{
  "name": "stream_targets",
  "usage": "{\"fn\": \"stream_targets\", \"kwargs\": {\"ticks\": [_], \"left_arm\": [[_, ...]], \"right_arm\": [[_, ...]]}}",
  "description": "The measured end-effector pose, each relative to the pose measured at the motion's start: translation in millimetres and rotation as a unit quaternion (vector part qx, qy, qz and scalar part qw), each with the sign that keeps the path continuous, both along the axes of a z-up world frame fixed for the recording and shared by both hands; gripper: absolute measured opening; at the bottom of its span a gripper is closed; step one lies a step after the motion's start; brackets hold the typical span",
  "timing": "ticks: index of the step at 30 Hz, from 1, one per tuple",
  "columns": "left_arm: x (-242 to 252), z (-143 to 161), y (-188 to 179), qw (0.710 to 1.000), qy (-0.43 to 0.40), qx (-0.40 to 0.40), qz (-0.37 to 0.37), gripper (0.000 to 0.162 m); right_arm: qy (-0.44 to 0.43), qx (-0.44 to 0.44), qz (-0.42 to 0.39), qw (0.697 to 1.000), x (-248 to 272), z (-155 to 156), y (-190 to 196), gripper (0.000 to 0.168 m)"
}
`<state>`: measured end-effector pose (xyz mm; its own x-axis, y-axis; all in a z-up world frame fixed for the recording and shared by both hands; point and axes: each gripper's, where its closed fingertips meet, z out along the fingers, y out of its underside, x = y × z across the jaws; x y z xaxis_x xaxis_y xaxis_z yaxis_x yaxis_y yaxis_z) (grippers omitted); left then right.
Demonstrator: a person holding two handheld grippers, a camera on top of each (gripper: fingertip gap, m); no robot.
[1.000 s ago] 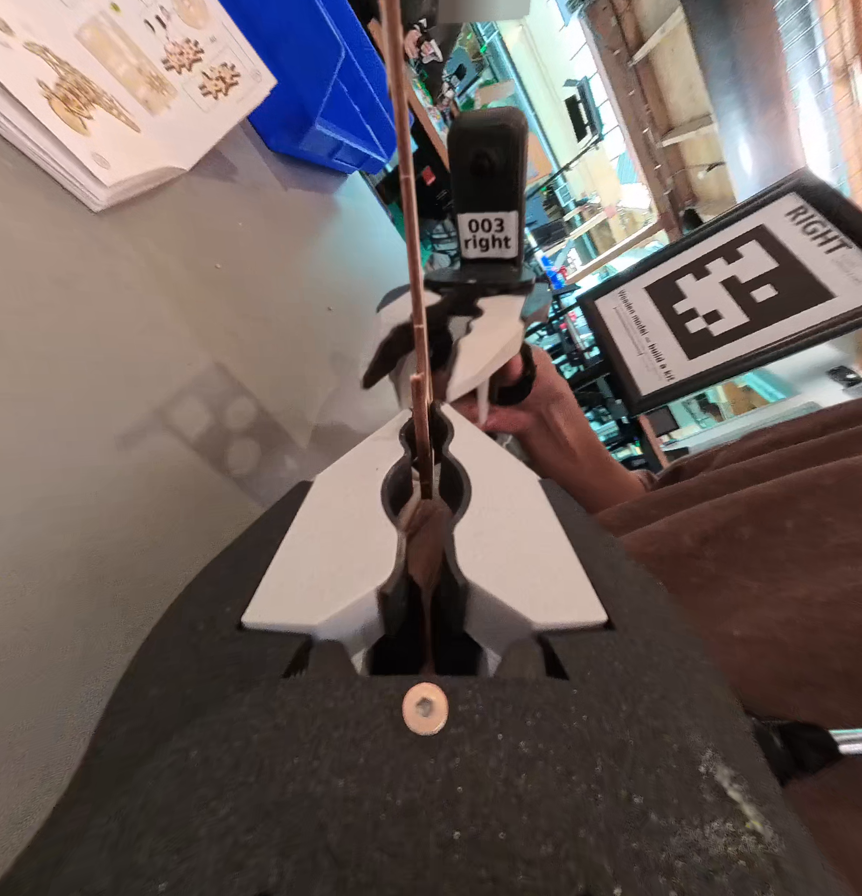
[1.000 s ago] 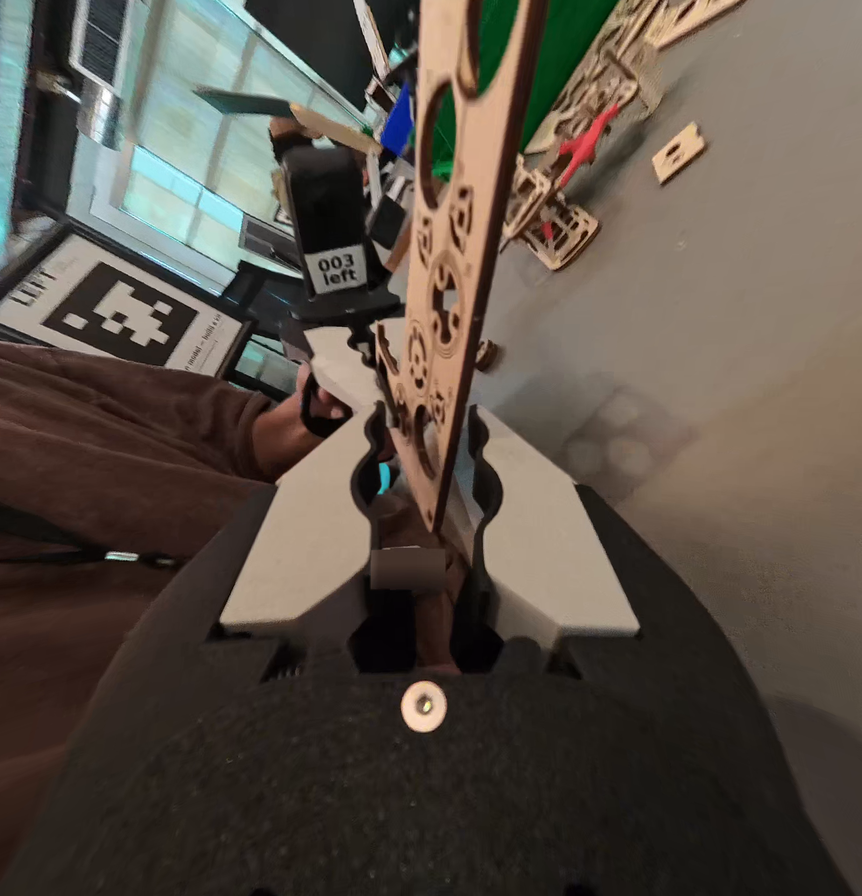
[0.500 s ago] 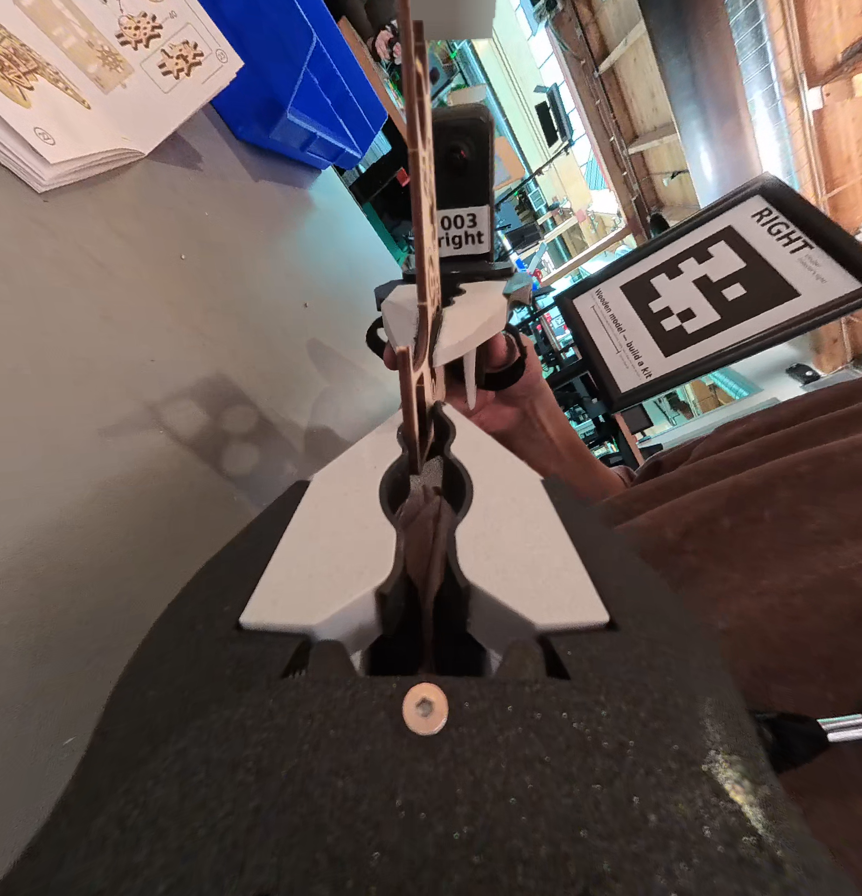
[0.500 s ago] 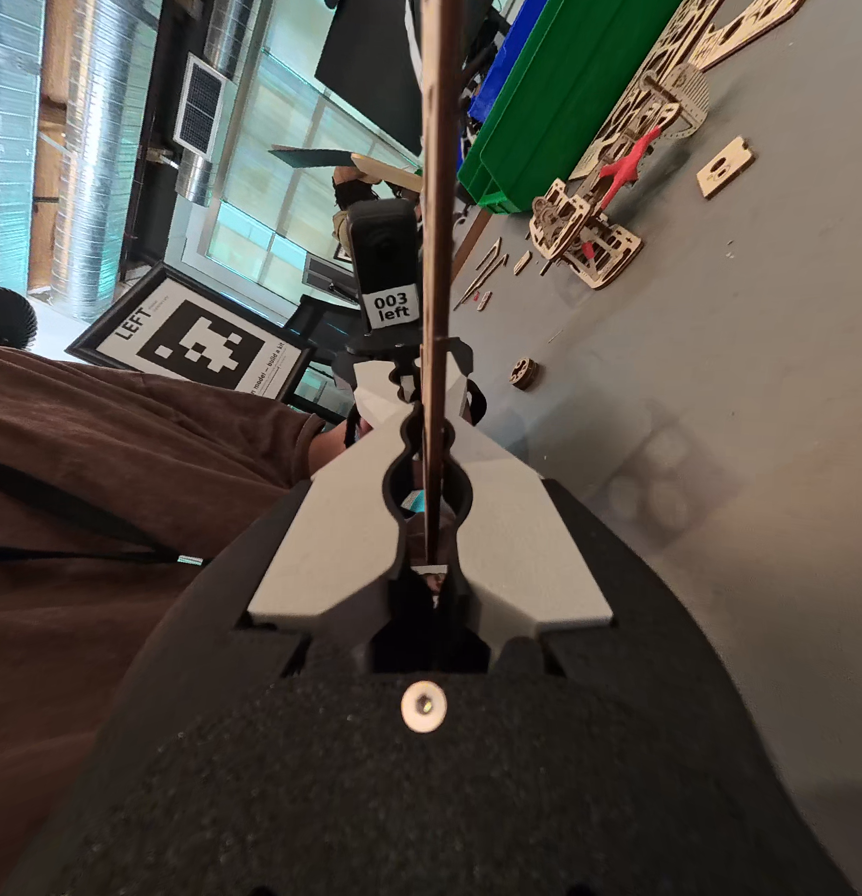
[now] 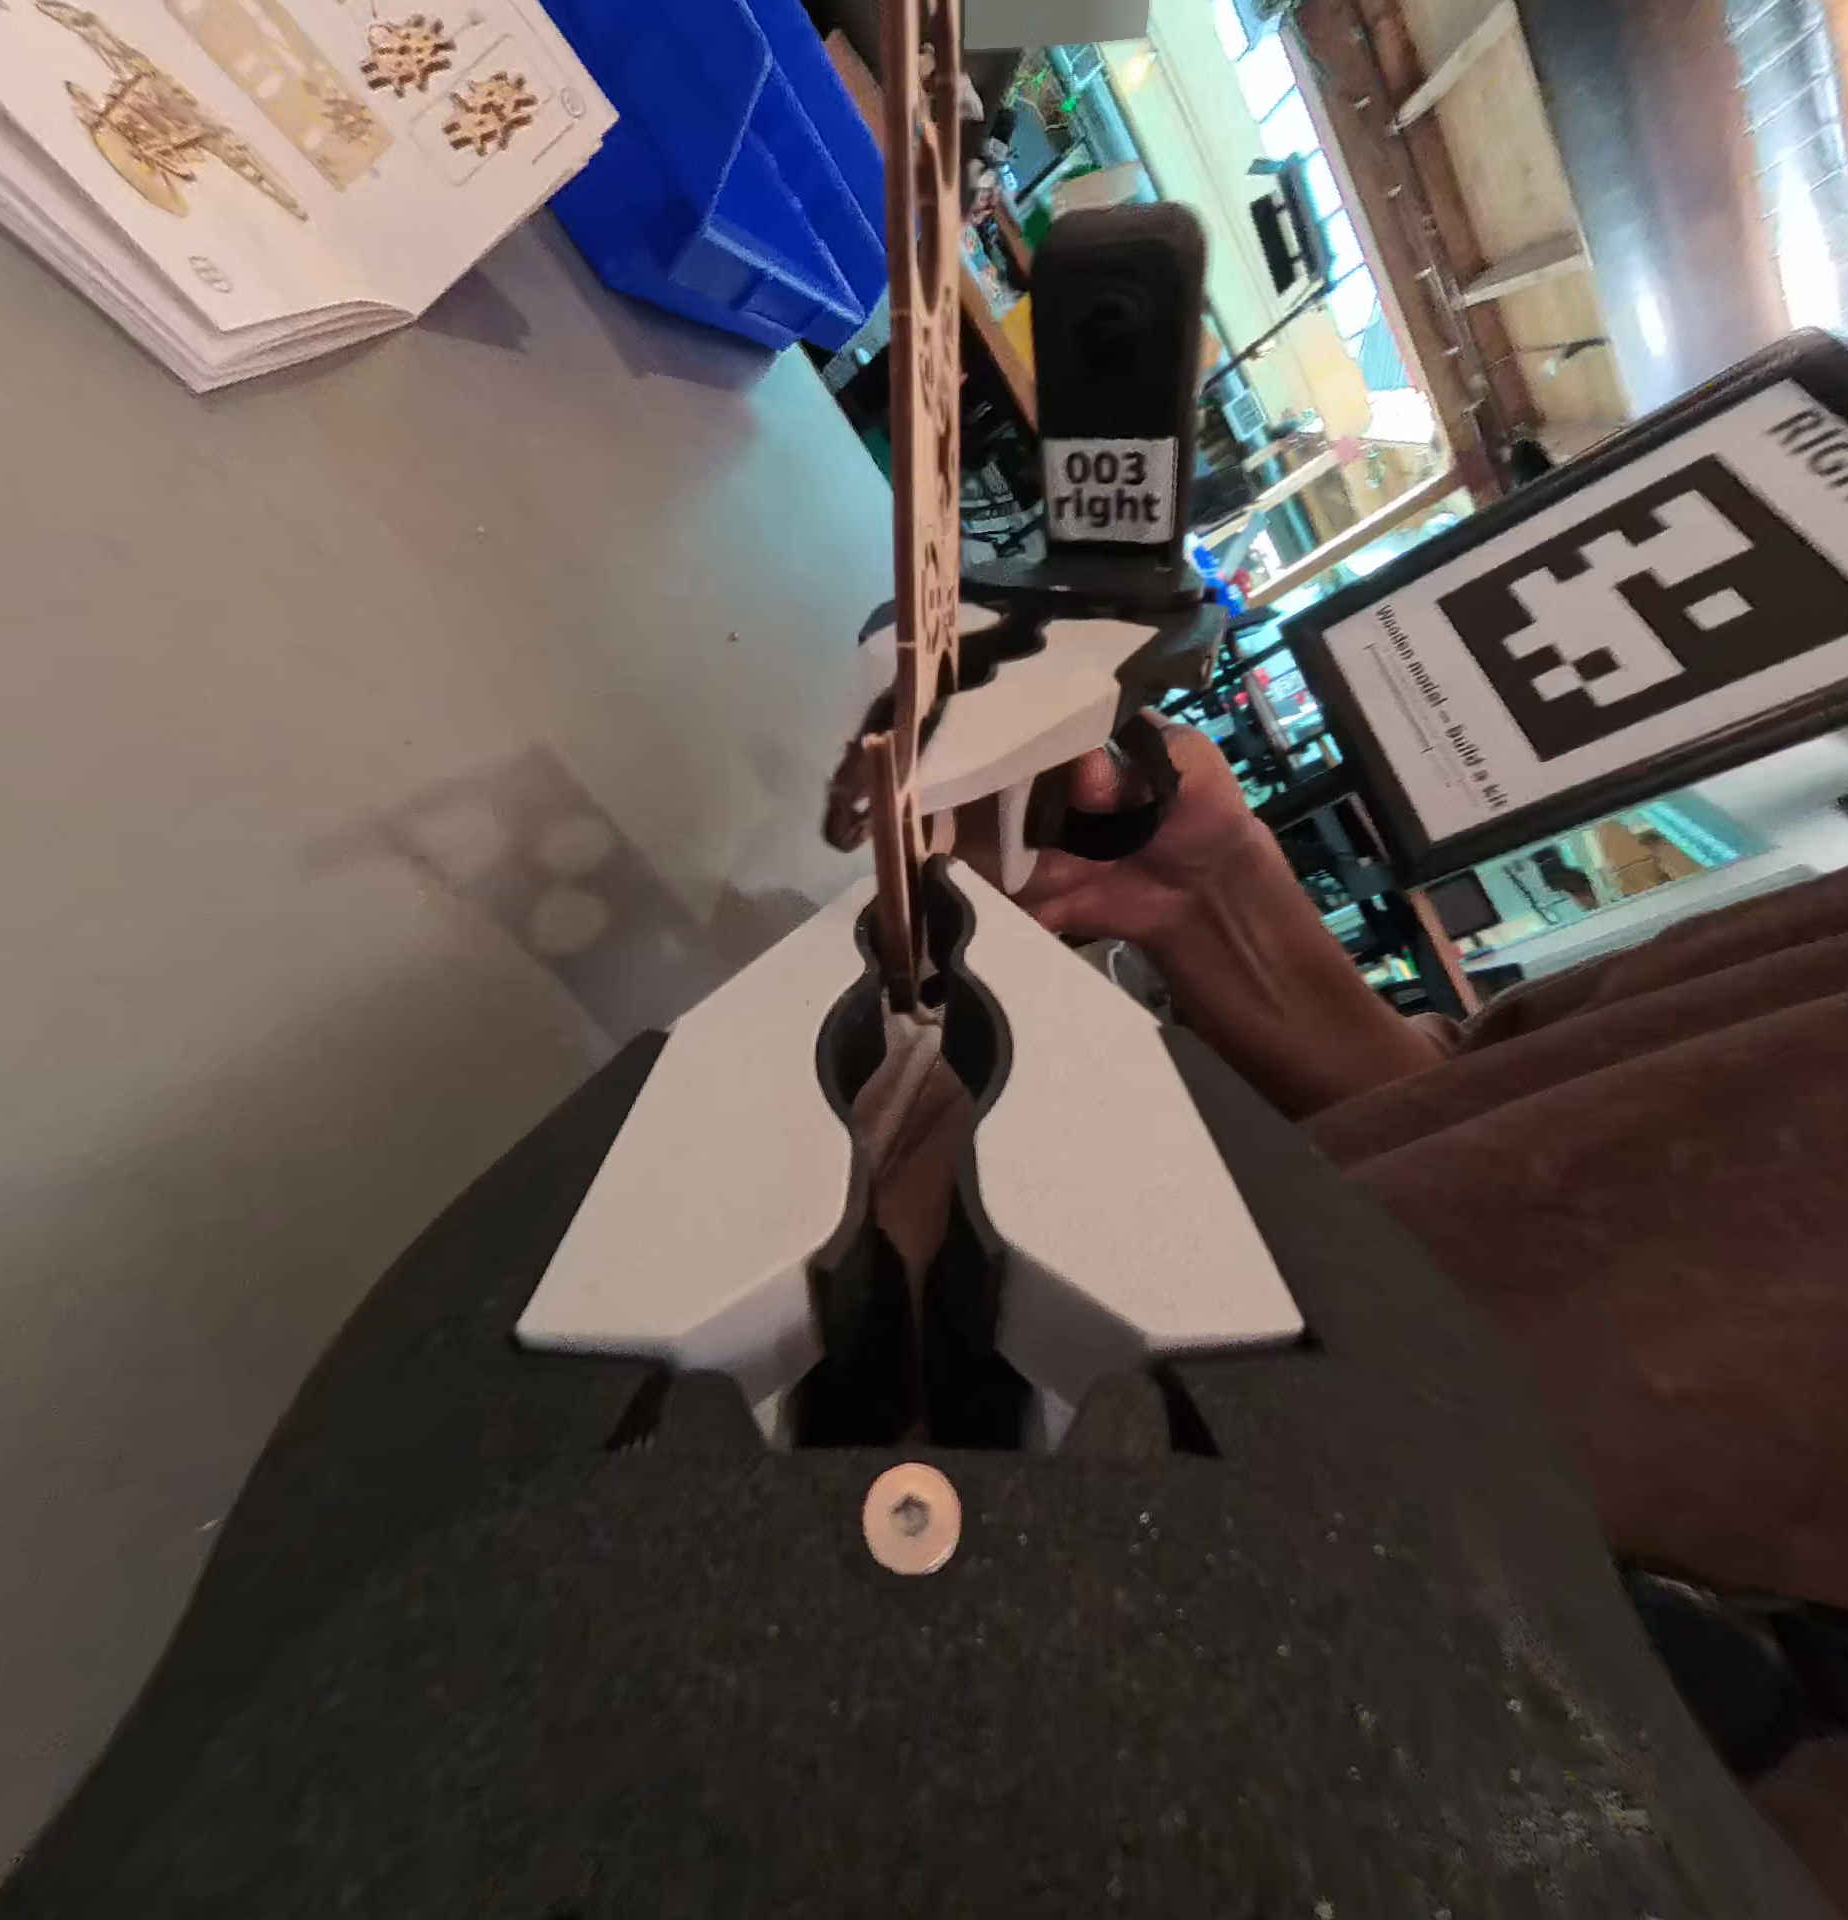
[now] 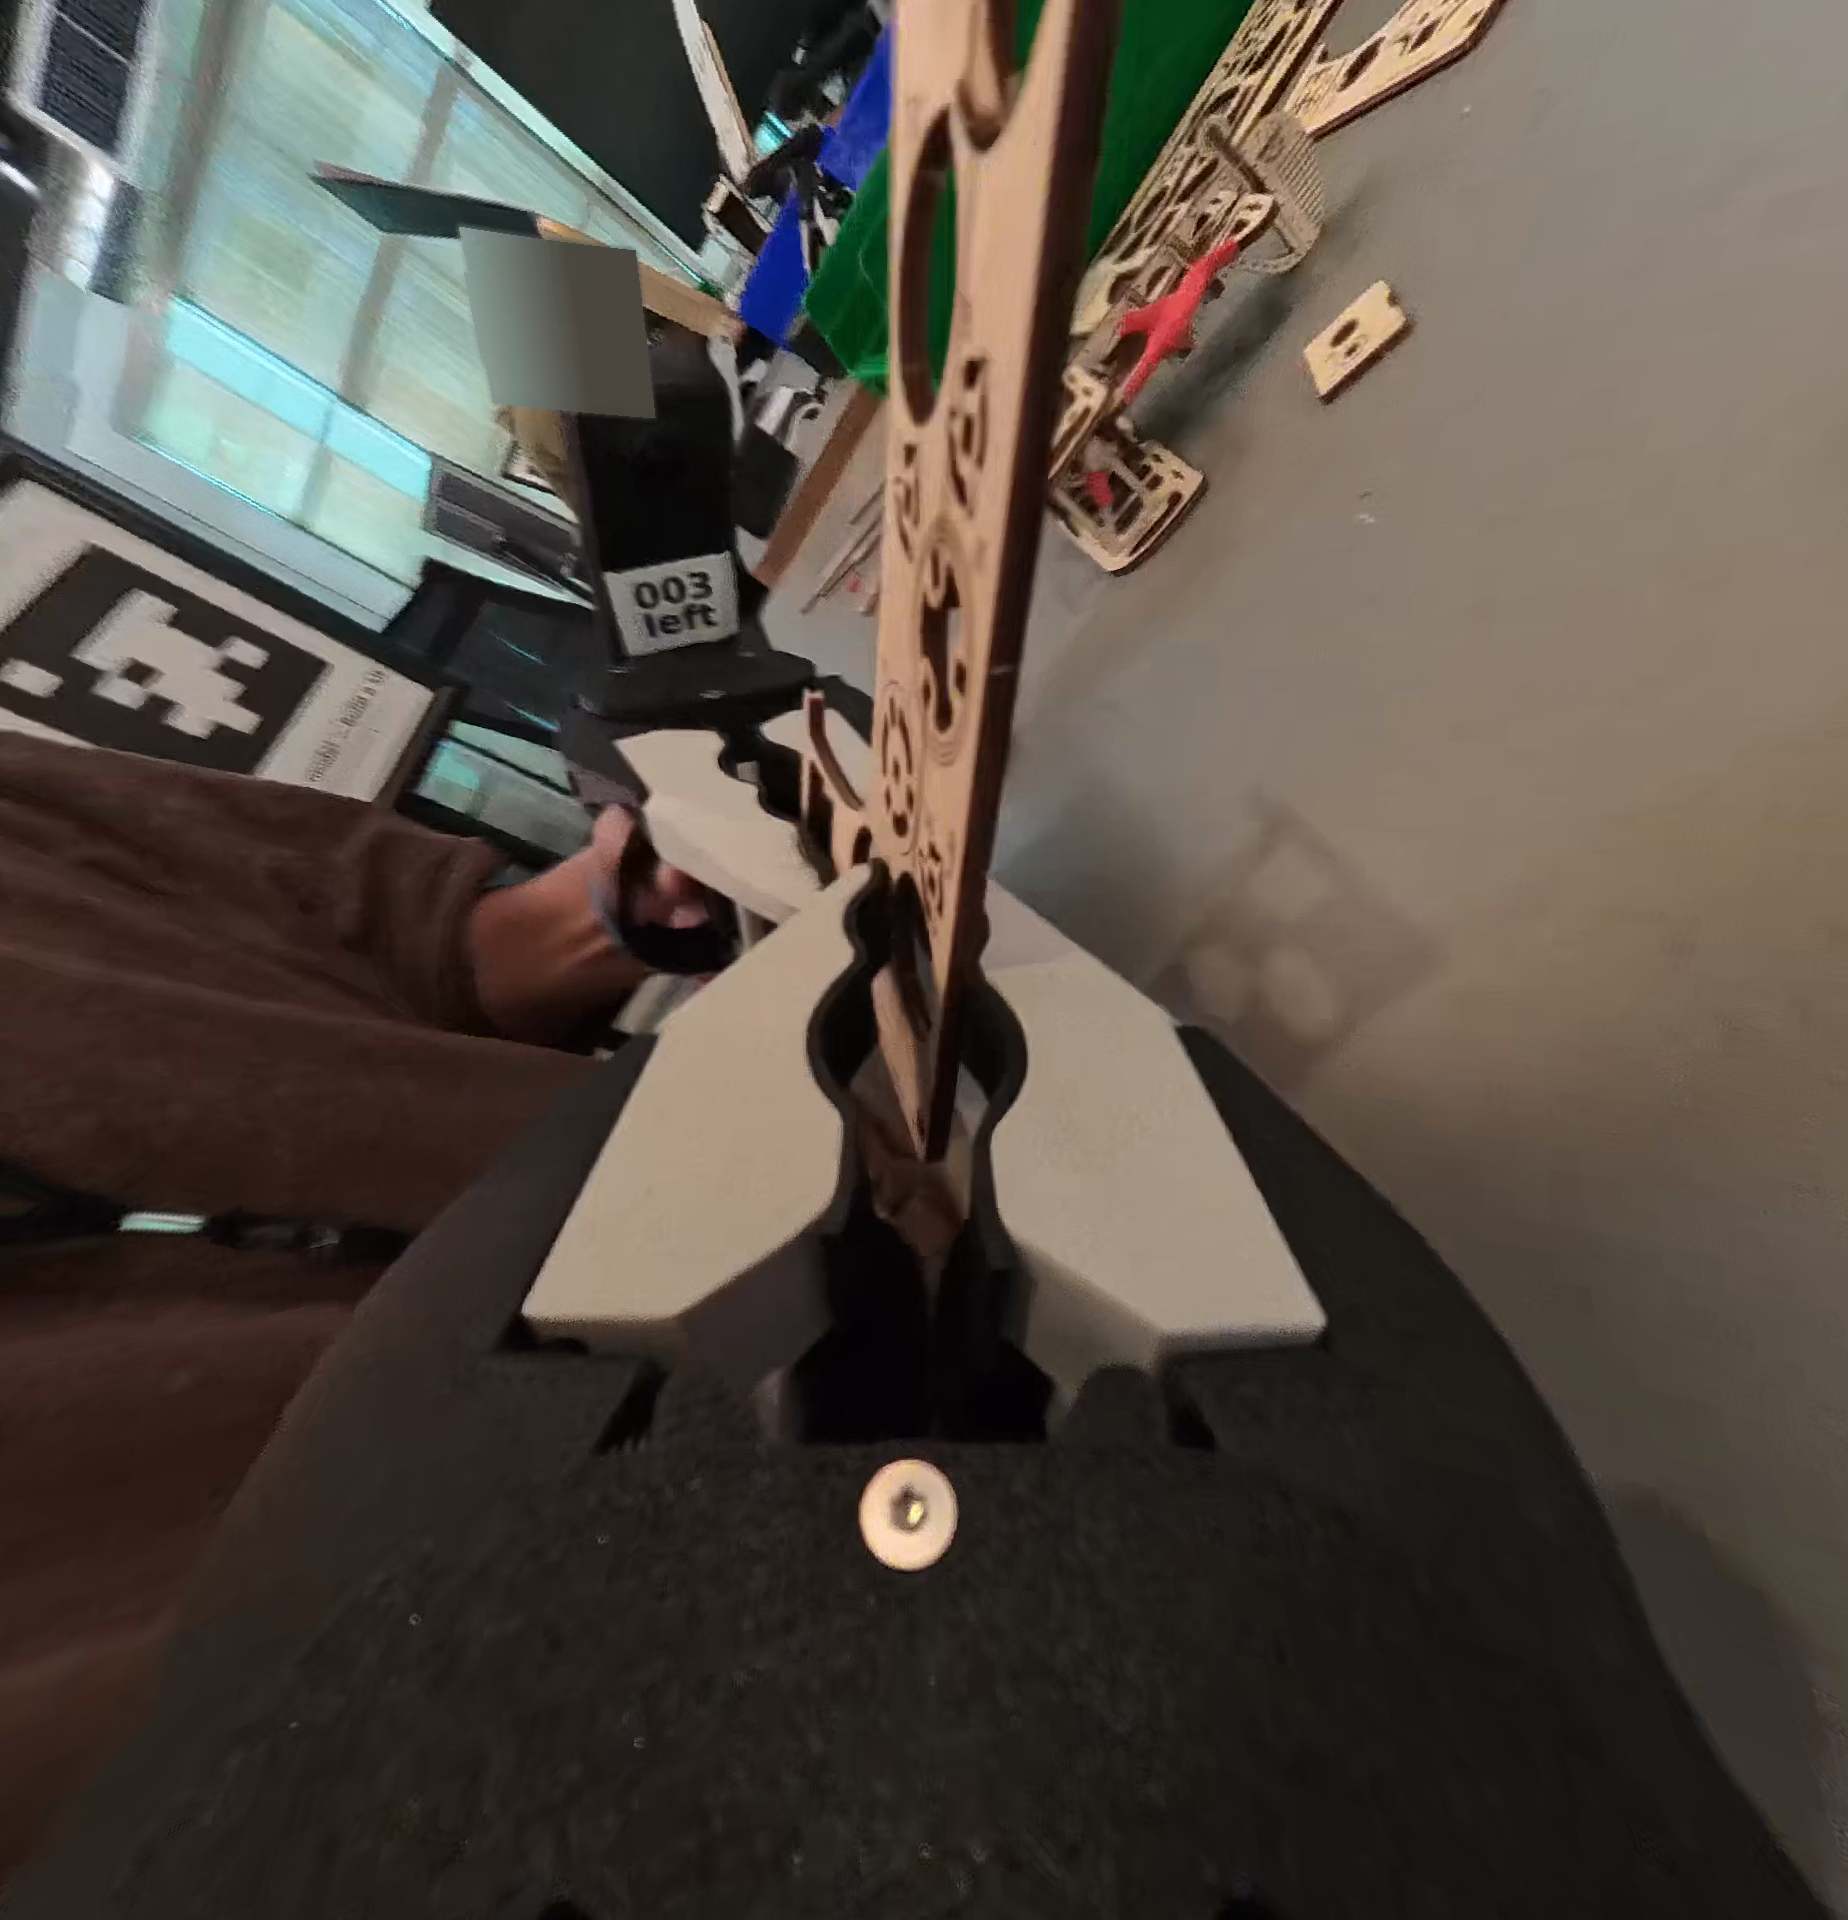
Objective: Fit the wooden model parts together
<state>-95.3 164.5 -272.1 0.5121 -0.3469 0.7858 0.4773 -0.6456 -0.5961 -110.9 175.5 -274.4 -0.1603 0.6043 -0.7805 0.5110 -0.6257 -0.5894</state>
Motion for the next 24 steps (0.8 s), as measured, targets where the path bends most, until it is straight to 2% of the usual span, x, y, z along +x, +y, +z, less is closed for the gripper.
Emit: {"fn": "stream_targets", "kwargs": {"ticks": [3, 8, 13, 16, 20, 24], "left_arm": [[-2, -3, 2, 1.0, 0.0, -0.003, 0.005, 0.002], [0, -4, 1, 1.0, -0.026, -0.012, -0.005, 0.0], [-4, 5, 1, 0.996, -0.087, -0.014, -0.006, 0.0], [-3, 7, 0, 0.995, -0.102, -0.012, -0.014, 0.0], [3, 5, -1, 0.995, -0.1, -0.013, -0.023, 0.0], [5, 1, -2, 0.996, -0.082, -0.012, -0.023, 0.001]], "right_arm": [[0.0, -0.018, -0.005, 1.0, -1, -3, 1, 0.008], [-0.018, -0.01, 0.003, 1.0, 0, -11, 1, 0.018], [0.049, -0.088, -0.02, 0.995, 2, 16, 20, 0.029], [0.071, -0.126, -0.032, 0.989, 4, 24, 31, 0.024], [0.066, -0.122, -0.03, 0.99, 2, 20, 28, 0.006], [0.061, -0.109, -0.038, 0.992, 3, 15, 28, 0.006]]}}
